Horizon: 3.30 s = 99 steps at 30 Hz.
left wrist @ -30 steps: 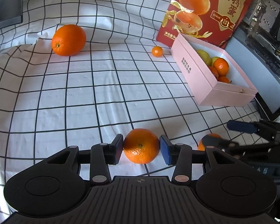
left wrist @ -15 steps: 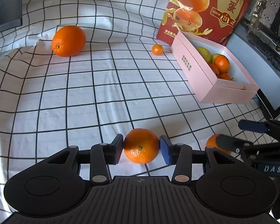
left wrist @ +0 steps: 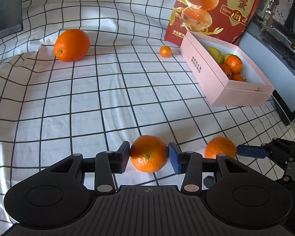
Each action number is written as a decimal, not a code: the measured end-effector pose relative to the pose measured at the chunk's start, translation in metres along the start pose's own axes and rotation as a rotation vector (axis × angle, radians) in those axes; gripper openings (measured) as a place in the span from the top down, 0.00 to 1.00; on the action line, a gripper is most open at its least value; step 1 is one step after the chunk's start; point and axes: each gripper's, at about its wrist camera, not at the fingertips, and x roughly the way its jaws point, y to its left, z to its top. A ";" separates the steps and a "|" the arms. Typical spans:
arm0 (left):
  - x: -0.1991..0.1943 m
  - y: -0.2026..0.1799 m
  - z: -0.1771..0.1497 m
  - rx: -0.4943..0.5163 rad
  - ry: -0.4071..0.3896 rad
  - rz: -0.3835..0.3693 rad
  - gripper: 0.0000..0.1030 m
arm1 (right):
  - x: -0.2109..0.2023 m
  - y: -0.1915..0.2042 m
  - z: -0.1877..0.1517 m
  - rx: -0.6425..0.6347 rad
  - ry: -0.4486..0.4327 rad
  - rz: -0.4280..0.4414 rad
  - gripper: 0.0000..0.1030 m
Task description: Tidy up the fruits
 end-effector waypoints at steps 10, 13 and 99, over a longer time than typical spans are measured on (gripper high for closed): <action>0.006 0.001 -0.011 0.014 0.036 -0.034 0.53 | -0.004 -0.016 -0.005 0.031 0.001 -0.052 0.20; 0.009 0.005 -0.008 -0.014 0.023 -0.037 0.54 | -0.002 -0.014 -0.009 0.027 -0.002 -0.073 0.20; -0.013 -0.036 -0.019 0.093 0.107 -0.012 0.54 | 0.022 -0.026 0.026 -0.016 -0.048 -0.059 0.55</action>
